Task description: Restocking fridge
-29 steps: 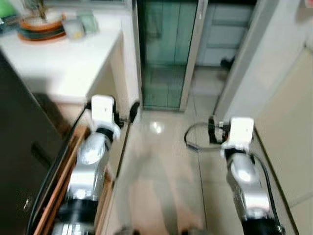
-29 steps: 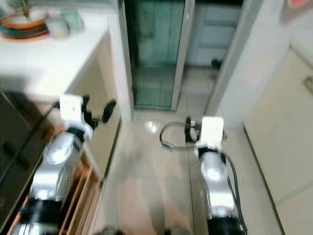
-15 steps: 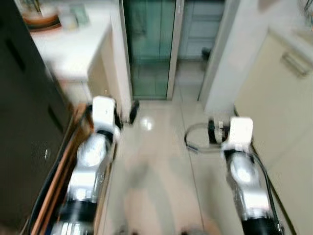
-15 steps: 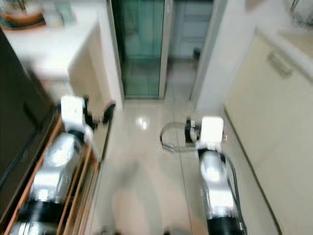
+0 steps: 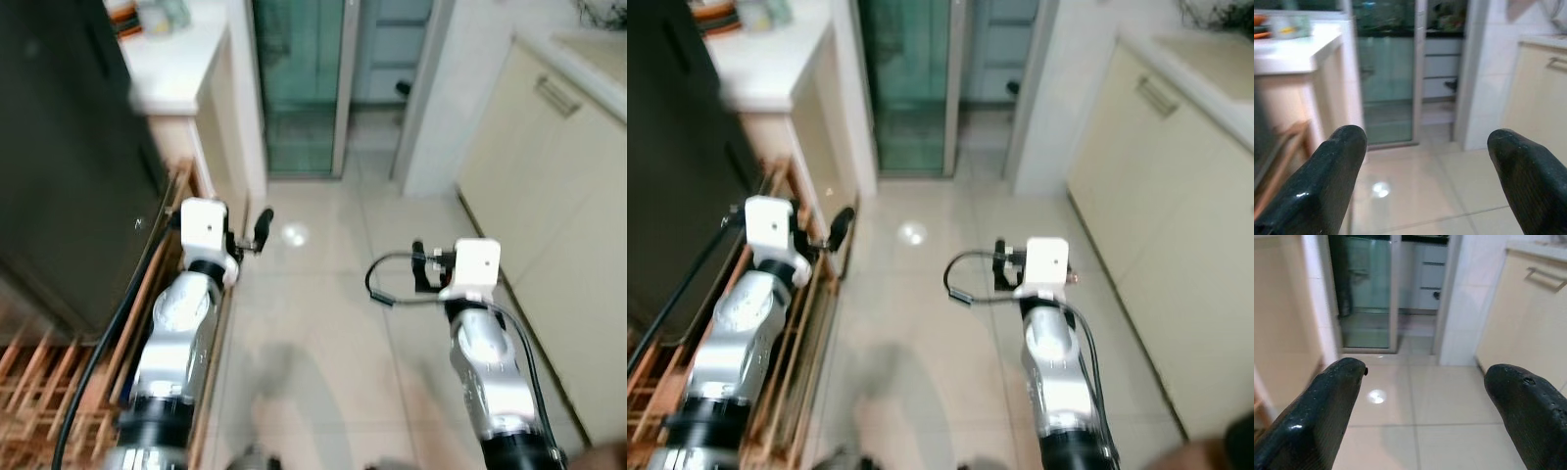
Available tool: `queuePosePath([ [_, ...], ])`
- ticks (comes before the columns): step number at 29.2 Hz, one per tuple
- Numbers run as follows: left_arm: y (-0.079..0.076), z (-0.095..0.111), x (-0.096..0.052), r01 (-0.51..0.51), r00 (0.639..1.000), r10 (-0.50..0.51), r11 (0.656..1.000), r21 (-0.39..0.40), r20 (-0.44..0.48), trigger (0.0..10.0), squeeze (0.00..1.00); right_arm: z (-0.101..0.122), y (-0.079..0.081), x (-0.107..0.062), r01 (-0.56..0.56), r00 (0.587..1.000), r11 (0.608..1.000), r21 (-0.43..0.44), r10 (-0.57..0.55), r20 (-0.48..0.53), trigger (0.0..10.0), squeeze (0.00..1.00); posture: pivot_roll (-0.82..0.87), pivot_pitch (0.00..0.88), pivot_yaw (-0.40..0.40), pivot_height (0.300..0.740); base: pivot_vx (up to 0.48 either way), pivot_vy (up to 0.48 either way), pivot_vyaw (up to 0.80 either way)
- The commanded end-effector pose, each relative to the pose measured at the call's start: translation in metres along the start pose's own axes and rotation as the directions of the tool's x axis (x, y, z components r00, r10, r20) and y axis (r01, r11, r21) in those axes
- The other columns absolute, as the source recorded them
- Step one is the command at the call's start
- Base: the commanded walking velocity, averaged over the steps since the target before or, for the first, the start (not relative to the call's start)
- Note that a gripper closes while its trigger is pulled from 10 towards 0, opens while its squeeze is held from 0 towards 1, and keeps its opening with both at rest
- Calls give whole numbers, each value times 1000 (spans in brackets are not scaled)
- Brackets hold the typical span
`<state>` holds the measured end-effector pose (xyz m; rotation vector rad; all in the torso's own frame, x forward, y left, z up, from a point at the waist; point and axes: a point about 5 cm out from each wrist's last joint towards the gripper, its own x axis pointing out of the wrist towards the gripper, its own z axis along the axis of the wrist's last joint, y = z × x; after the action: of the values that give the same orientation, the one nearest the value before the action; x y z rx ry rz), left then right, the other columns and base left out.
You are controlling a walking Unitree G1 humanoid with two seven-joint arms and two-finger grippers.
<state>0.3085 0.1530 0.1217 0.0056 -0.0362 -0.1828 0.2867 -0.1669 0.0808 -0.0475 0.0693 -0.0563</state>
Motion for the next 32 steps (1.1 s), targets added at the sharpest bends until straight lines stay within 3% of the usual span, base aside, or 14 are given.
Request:
queuePosePath([
  [1, -2, 0, 0, -3, 1000, 3, 1000, -3, -2, 10000, 0, 1, -2, 1, -2, 1000, 1000, -6, 2, 3, 10000, 0, -79, 0, 46, 740, -360, 0, 0],
  [7, -1, 2, 0, -14, 1000, 14, 1000, 0, 6, 10000, 0, 0, 1, 3, -9, 1000, 1000, -5, 9, 1, 10000, 0, -72, 0, 45, 740, -107, 0, 0],
  [11, -2, 12, 1, -9, 998, 5, 998, 70, 58, 10000, 0, -1, 4, 5, -19, 1000, 1000, -3, 19, -1, 10000, 0, -67, 0, 41, 740, 0, 0, 0],
  [14, -2, 13, 2, -3, 998, -1, 998, 60, 64, 10000, 0, -1, 5, 5, -24, 1000, 1000, -3, 24, -2, 10000, 0, -67, 0, 42, 740, 0, 0, 0],
  [21, -9, 15, 3, 38, 996, -44, 997, 66, 78, 10000, 0, -1, 7, 8, -31, 1000, 1000, 1, 31, 0, 10000, 0, -68, 0, 45, 740, 0, 418, 0],
  [32, -12, 13, 3, 28, 997, -31, 998, 51, 69, 10000, 0, -1, 8, 8, -41, 999, 999, -2, 41, -1, 10000, 0, -72, 0, 41, 740, 0, 464, 0],
])
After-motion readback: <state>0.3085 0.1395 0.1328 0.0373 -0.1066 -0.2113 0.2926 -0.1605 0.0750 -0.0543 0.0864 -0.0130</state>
